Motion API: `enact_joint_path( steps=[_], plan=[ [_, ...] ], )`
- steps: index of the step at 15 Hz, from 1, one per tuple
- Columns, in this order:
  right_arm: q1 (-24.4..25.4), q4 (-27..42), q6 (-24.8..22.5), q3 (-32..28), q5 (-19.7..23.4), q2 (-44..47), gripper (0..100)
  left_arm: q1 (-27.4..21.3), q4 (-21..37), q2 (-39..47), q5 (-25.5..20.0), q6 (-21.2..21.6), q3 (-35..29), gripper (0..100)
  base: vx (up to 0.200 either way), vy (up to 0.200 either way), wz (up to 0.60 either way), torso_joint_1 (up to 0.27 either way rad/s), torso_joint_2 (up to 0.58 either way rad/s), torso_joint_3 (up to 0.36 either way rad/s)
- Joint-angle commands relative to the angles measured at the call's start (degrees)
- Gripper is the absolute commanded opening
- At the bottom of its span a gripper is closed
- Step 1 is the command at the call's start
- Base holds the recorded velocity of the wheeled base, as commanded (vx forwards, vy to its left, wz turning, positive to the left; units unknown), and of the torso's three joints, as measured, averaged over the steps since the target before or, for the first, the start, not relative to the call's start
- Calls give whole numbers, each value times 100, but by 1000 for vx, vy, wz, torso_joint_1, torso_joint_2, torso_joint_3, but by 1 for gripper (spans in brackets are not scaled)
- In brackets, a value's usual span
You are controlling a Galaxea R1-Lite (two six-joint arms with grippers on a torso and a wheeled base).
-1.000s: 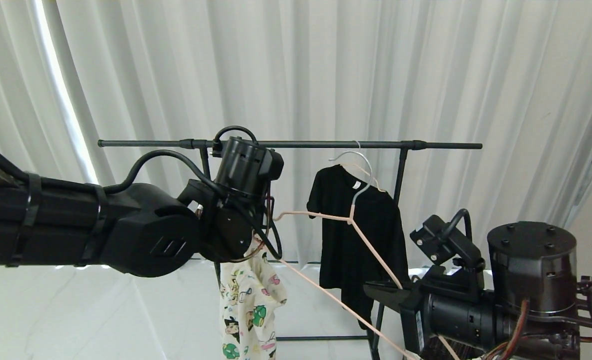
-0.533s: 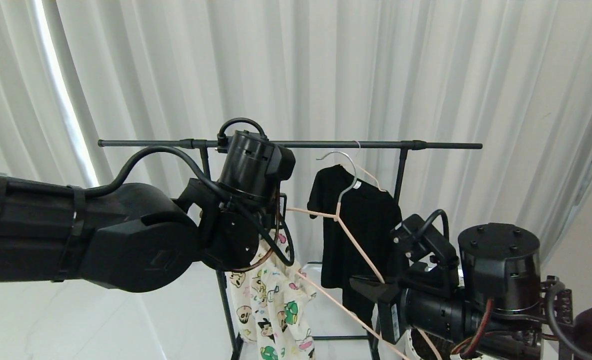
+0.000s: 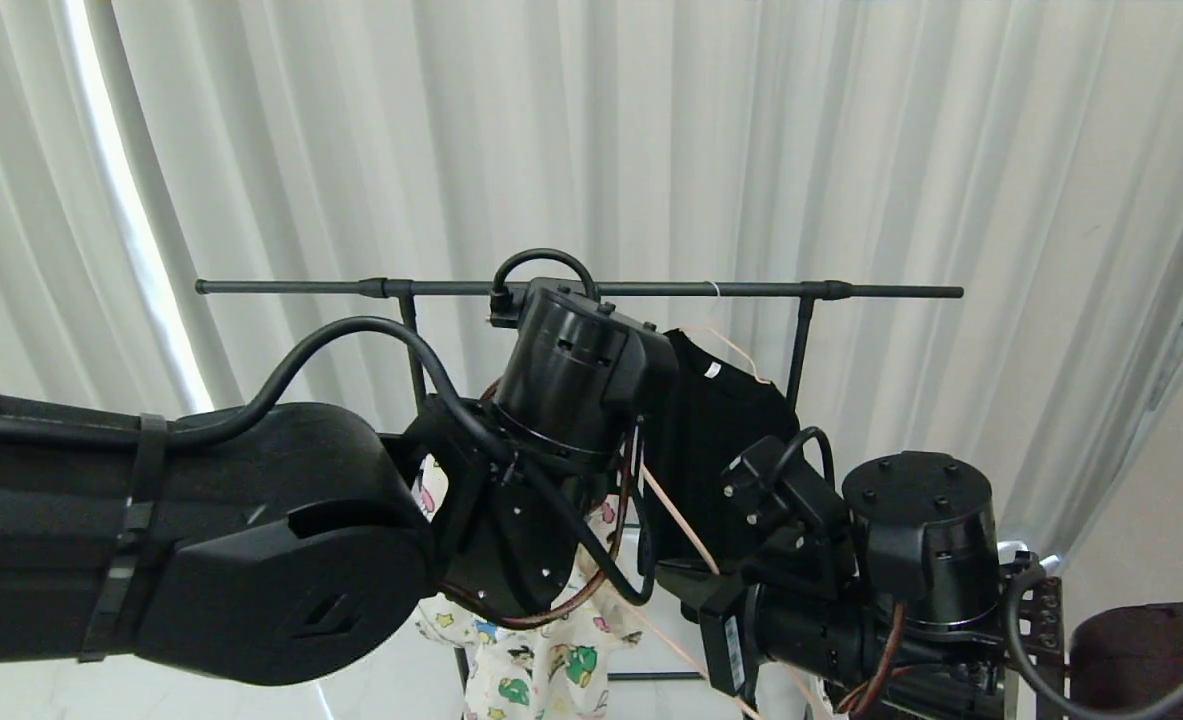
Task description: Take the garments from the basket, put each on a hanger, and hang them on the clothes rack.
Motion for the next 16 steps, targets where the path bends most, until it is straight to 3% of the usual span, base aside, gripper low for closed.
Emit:
enact_joint_path(
  steps=[1,5,9,14,15,16],
  plan=[
    [7,-18,-1,-37,6,85,0,-210,5,2,-76,-74,7,0,0,0,0,0,0,0],
    [-28,-18,17,-37,-3,146,0,-333,5,-271,-595,-329,-28,0,0,0,0,0,0,0],
    [-99,-18,184,-28,-407,146,0,-157,-3,-438,-577,-320,534,0,0,0,0,0,0,0],
    [-108,-26,201,-20,-556,85,0,-17,-12,-658,-595,-215,613,0,0,0,0,0,0,0],
    [-160,-26,201,-28,-636,102,0,-34,-12,-746,-621,-215,631,100,0,0,0,0,0,0],
    [-204,-26,201,-28,-723,129,0,-52,-12,-886,-674,-215,666,100,0,0,0,0,0,0]
  ],
)
